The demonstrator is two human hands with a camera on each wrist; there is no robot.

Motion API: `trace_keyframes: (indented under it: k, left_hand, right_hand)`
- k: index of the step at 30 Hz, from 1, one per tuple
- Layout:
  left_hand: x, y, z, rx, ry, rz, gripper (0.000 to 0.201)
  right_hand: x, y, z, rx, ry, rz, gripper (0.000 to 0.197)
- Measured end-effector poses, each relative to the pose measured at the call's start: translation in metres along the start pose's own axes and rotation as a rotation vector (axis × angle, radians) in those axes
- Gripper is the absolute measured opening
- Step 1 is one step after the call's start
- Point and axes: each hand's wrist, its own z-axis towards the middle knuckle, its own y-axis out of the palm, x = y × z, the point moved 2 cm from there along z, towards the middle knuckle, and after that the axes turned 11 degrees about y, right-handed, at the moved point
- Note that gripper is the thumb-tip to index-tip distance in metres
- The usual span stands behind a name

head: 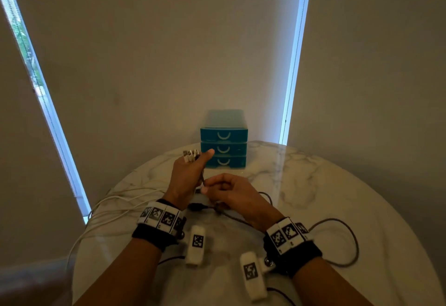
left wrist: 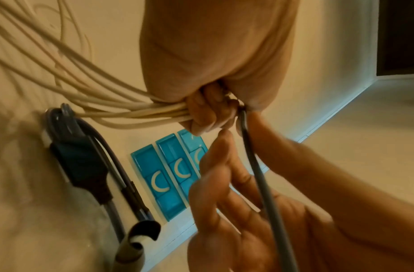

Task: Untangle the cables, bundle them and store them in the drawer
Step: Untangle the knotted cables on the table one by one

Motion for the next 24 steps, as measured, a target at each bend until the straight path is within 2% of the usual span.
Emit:
trace_keyframes:
  k: [2,4,7,9,11,12,14,16,18,21,22,24]
  left_hand:
    - [0.0,-0.005,0.006,0.068,0.004,-0.051,0.03]
    - [0.002,-0.01,0.01,0.146,0.026,-0.112,0.026]
    - [0.006,-0.019,0.016,0.246,0.097,-0.172,0.029]
    - [0.009,-0.024,0.018,0.262,0.124,-0.193,0.034]
    - [0.011,-0.023,0.017,0.227,0.102,-0.248,0.041]
    - [0.012,-0.021,0.016,0.214,0.089,-0.256,0.044]
    - [0.011,-0.019,0.015,0.245,0.073,-0.24,0.048]
    - [0.01,-0.024,0.016,0.334,0.052,-0.241,0.049]
    - [0.008,-0.033,0.019,0.425,0.038,-0.247,0.051]
    - [0.003,-0.042,0.022,0.509,0.026,-0.231,0.055]
    - [0.002,-0.042,0.023,0.52,0.021,-0.223,0.057]
    - [0.0,-0.039,0.023,0.513,0.003,-0.226,0.059]
  right_hand:
    - [-0.004,-0.011,-0.003,0.028,-0.025,-0.325,0.019]
    - [-0.006,-0.027,-0.005,0.148,-0.045,-0.614,0.015]
    - [-0.006,-0.061,-0.005,0.472,-0.106,-0.574,0.015]
    - [-0.003,-0.083,-0.004,0.703,-0.16,-0.517,0.012]
    - [-0.001,-0.097,-0.004,0.851,-0.151,-0.529,0.013]
    - [-0.001,-0.101,-0.005,0.872,-0.122,-0.514,0.017]
    - [-0.003,-0.105,-0.006,0.833,-0.048,-0.507,0.031]
    - [-0.007,-0.108,-0.009,0.768,-0.011,-0.579,0.04]
    - [-0.012,-0.113,-0.016,0.588,-0.005,-0.618,0.044]
    - [-0.016,-0.108,-0.033,0.154,0.025,-0.533,0.038]
    - [-0.017,-0.106,-0.035,0.076,0.006,-0.463,0.036]
    - [-0.019,-0.101,-0.033,0.083,-0.085,-0.28,0.032]
